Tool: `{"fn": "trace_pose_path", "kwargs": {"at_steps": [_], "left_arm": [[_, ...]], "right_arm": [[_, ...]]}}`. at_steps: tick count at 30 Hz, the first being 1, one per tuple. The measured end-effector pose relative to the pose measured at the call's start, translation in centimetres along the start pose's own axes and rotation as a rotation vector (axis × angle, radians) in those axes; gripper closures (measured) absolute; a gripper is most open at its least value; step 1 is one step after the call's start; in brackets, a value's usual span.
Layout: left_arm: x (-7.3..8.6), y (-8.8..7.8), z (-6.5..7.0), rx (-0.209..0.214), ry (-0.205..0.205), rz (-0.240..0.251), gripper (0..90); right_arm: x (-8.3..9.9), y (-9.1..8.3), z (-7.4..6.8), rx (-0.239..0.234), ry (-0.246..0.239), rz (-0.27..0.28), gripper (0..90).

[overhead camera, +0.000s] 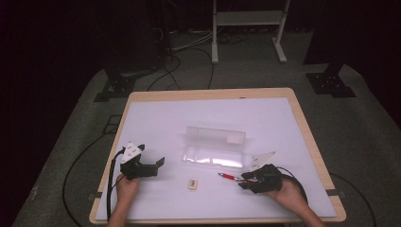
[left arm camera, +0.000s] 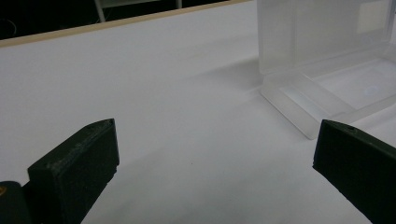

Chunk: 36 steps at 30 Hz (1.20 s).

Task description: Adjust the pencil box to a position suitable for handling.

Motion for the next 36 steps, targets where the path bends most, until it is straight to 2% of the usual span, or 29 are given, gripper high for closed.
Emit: {"fn": "trace_pose_path", "kwargs": {"at_steps": [7, 15, 36], "left_arm": [[-0.01, 0.0, 0.0, 0.001, 0.0, 0.001, 0.0], [-0.02, 0.01, -0.02, 0.001, -0.001, 0.003, 0.0], [-0.01, 0.0, 0.0, 0.001, 0.0, 0.001, 0.0]], "right_arm": [[-0.21, 0.21, -0.01, 0.017, -0.015, -0.008, 68.6], [-0.23, 0.56, 0.04, 0.03, -0.034, -0.017, 74.3], [-0.21, 0.62, 0.0, 0.04, -0.045, -0.021, 78.0]]}}
Point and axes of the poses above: each handheld gripper's, and its own axes: y roughly forward along the jaws, x roughly out of its underside, z roughly to its right, the point moved 9 cm from there along y, roughly forward along the jaws, and after that the axes turned 15 degrees about x, right-handed, at the moved point
